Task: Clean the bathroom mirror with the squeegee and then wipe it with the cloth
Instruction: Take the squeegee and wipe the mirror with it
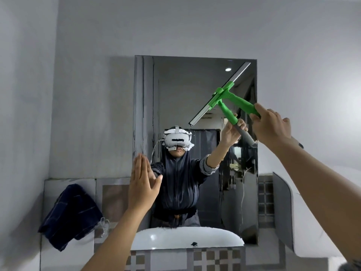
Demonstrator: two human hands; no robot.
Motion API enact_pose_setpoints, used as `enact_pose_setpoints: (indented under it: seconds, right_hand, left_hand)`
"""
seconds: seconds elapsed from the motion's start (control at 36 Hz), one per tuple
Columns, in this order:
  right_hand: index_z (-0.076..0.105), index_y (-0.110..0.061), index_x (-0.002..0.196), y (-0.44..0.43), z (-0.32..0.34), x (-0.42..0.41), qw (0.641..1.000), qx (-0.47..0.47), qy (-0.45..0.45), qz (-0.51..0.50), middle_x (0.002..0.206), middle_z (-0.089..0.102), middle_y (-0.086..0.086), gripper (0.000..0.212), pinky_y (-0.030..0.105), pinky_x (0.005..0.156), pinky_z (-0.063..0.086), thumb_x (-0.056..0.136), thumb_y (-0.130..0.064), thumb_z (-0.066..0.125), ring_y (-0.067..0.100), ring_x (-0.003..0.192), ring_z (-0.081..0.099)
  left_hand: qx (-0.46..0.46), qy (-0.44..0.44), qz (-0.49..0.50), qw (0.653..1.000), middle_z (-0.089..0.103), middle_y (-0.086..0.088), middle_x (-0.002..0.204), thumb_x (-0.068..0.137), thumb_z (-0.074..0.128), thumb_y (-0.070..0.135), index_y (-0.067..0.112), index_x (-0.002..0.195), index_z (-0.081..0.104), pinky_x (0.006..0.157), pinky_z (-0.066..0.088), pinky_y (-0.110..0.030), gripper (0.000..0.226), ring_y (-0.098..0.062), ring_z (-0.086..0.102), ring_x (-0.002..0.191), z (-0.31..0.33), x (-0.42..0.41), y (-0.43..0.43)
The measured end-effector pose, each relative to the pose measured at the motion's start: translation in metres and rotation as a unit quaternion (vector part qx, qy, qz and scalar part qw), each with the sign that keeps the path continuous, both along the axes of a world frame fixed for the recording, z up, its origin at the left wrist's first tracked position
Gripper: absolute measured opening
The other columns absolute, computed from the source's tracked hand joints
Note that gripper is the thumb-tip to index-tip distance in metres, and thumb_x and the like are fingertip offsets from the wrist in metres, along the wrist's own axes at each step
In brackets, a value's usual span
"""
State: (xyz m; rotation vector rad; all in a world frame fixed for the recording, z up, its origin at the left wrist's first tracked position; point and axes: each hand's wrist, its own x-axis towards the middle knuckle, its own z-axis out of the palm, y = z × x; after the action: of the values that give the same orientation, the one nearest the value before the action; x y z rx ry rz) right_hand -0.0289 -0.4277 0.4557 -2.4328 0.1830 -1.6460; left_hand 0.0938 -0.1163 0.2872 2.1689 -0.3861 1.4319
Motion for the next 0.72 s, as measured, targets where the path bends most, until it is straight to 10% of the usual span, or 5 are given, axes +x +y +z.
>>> enact_pose_setpoints:
  seconds: [0.72]
  right_hand:
    - [0.058, -0.002, 0.085, 0.09, -0.036, 0.011, 0.948, 0.268, -0.039, 0.169, 0.078, 0.057, 0.01, 0.036, 0.029, 0.053, 0.038, 0.095, -0.033, 0.045, 0.023, 0.058, 0.051]
  left_hand:
    - [0.05, 0.029, -0.054, 0.997, -0.009, -0.002, 0.155, 0.087, 0.059, 0.036, 0.01, 0.146, -0.002, 0.116, 0.012, -0.033, 0.089, -0.017, -0.006, 0.143, 0.0, -0.006, 0.017]
